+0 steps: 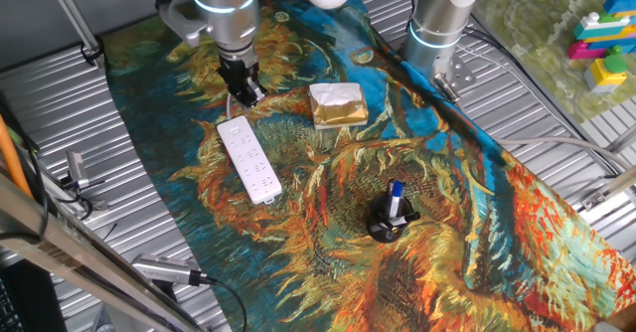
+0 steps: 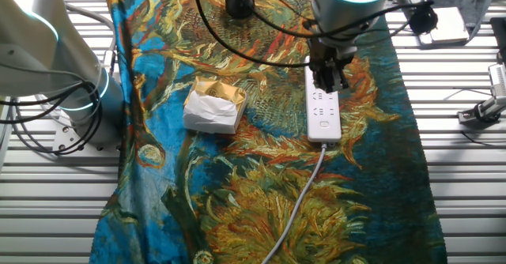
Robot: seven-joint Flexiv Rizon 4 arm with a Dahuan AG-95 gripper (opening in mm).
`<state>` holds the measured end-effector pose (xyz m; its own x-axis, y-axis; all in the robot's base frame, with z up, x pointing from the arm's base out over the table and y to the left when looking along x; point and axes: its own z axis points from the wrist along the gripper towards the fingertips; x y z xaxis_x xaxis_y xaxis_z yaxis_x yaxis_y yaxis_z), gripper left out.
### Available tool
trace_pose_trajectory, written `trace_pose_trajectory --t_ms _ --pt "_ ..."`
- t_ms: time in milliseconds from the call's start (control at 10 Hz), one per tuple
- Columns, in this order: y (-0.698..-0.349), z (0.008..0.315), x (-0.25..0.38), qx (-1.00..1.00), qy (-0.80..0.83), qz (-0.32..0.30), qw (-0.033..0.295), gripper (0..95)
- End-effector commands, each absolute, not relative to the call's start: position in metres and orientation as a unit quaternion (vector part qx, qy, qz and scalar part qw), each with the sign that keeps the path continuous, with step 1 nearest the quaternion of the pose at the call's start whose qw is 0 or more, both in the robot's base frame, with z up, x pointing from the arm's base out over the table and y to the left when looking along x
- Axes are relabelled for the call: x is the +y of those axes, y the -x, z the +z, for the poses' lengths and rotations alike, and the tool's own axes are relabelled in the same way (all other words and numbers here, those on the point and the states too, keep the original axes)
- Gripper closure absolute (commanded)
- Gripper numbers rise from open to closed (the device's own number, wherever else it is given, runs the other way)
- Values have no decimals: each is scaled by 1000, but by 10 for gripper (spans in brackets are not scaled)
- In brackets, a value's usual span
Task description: Turn off the power strip by pressing the button
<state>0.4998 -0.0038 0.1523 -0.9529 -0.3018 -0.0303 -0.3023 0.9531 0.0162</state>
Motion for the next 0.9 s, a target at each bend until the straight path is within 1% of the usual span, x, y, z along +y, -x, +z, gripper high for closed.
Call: trace_pose_trajectory --t_ms 100,400,900 --pt "-509 144 -7 986 165 12 15 950" --pt "-526 140 -17 984 179 11 14 950" --pt "-545 119 -31 978 208 15 14 950"
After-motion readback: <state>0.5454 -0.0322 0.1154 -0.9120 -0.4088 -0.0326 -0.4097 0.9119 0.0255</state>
